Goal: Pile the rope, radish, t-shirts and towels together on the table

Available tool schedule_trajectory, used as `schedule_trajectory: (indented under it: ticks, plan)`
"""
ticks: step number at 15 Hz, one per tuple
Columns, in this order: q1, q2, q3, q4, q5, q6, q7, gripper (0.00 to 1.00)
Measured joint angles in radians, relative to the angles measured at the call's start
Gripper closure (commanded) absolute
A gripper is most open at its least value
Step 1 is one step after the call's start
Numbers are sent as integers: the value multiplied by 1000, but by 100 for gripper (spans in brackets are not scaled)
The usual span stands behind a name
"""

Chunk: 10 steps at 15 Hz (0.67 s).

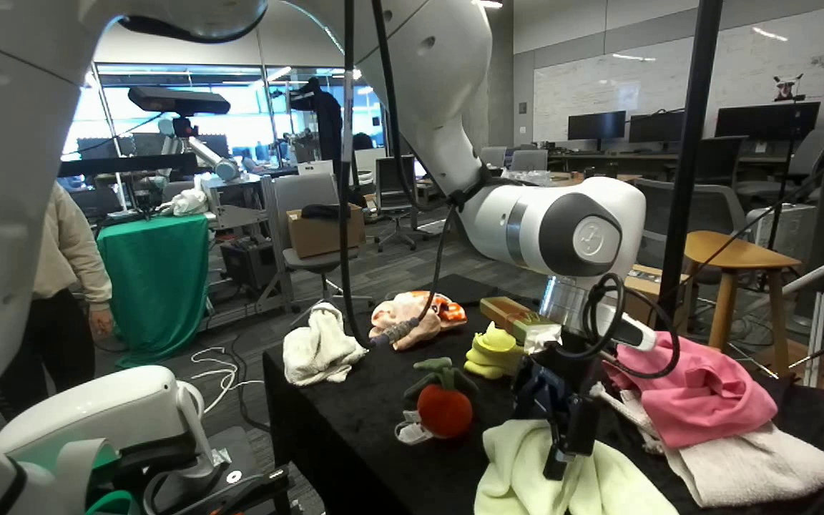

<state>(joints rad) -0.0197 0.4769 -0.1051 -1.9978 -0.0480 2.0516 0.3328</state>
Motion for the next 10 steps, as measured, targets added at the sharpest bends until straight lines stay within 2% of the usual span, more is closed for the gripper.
schedule_trajectory:
  ticks: [1, 5, 10]
  plan:
    - [-3, 7, -1, 2, 2, 2, 0, 26]
    - [-13, 22, -2, 2, 21, 23, 0, 58]
    - [-17, 13, -7, 3, 26, 54, 0, 94]
